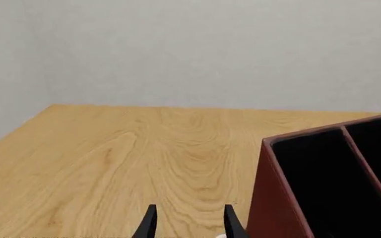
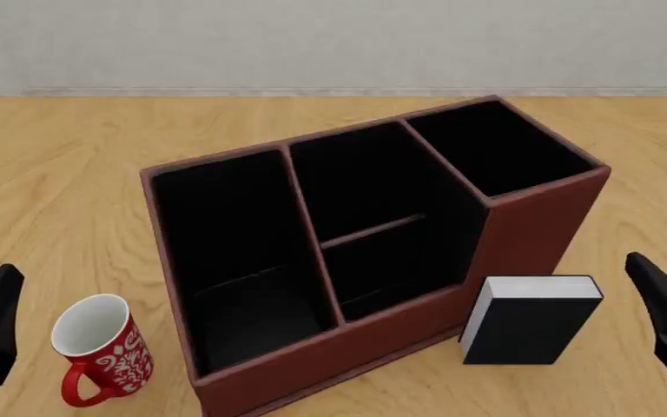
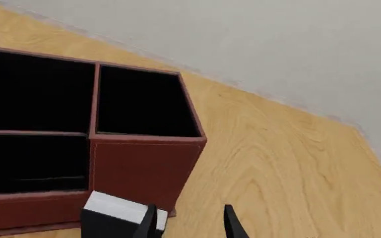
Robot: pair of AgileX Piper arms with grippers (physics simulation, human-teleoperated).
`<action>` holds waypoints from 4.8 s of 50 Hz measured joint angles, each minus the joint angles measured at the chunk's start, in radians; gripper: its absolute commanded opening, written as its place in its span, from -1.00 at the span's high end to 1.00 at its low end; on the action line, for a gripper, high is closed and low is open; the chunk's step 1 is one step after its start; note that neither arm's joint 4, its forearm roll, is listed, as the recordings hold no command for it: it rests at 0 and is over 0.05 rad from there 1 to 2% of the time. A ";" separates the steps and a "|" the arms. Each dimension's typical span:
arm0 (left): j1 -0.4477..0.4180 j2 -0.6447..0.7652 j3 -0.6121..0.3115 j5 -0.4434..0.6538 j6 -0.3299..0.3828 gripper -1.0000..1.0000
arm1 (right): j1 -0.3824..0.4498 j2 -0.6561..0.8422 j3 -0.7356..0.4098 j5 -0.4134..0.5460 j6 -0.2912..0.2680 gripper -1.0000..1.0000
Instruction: Pick up the book and place it in the right compartment of the caddy.
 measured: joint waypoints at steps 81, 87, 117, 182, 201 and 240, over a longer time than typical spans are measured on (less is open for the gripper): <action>-0.011 0.000 0.000 0.031 0.021 -1.00 | 0.010 0.599 -0.308 0.476 -0.593 -1.00; -0.010 0.000 0.000 0.032 0.023 -1.00 | 0.017 0.625 -0.307 0.471 -0.601 -1.00; -0.012 0.000 0.000 0.034 0.034 -1.00 | 0.003 0.668 -0.273 0.457 -0.693 -1.00; 0.001 0.000 0.001 0.052 0.039 -1.00 | 0.126 0.846 -0.279 0.319 -0.658 -1.00; 0.005 0.000 0.000 0.053 0.041 -1.00 | 0.198 0.826 -0.263 0.324 -0.586 1.00; 0.014 0.000 0.001 0.064 0.040 -1.00 | 0.423 0.780 -0.308 0.436 -0.294 1.00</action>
